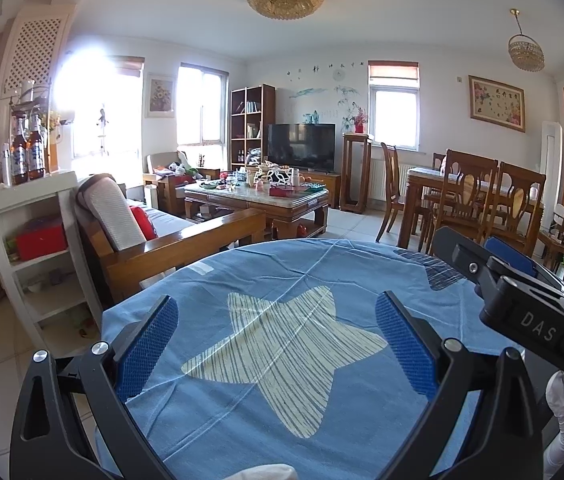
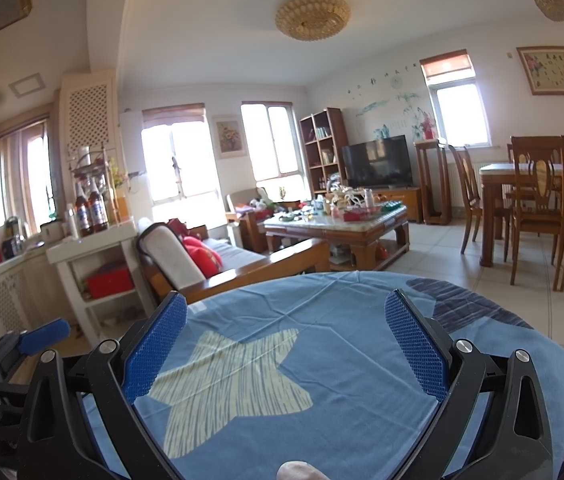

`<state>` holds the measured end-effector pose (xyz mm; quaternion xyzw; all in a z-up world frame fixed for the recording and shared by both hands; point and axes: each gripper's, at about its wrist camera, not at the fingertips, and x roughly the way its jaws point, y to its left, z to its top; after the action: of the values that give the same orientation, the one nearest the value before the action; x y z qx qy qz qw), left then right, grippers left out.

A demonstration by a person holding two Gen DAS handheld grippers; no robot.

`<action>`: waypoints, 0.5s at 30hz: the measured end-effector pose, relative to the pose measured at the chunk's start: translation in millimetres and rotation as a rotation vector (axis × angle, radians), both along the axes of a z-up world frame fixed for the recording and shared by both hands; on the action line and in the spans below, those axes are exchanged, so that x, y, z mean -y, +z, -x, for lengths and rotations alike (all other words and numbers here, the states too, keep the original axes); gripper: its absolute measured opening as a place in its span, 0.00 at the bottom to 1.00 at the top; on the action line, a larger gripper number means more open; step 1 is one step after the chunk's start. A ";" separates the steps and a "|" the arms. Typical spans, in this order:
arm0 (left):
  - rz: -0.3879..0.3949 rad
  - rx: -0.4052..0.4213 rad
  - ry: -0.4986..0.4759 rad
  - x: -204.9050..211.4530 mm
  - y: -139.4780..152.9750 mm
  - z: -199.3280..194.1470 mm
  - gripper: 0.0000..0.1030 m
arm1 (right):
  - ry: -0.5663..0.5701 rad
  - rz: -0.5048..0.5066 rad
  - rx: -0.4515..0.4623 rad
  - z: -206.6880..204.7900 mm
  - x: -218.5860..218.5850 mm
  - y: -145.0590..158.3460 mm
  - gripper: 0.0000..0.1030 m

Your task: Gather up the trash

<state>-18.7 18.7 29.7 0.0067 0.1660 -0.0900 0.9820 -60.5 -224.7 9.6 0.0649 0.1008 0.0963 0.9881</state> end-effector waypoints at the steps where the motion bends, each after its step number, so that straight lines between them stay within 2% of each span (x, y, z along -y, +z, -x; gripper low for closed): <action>1: -0.001 -0.001 -0.001 -0.1 -0.2 0.2 0.95 | 0.000 0.000 0.000 -0.5 0.3 0.1 0.95; 15: -0.007 -0.004 -0.002 0.5 -3.1 -1.0 0.95 | -0.001 -0.001 -0.001 -0.4 0.2 1.3 0.95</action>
<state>-17.6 18.2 26.5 0.0099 0.1684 -0.0903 0.9815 -60.1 -224.9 10.9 0.0656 0.1010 0.0959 0.9881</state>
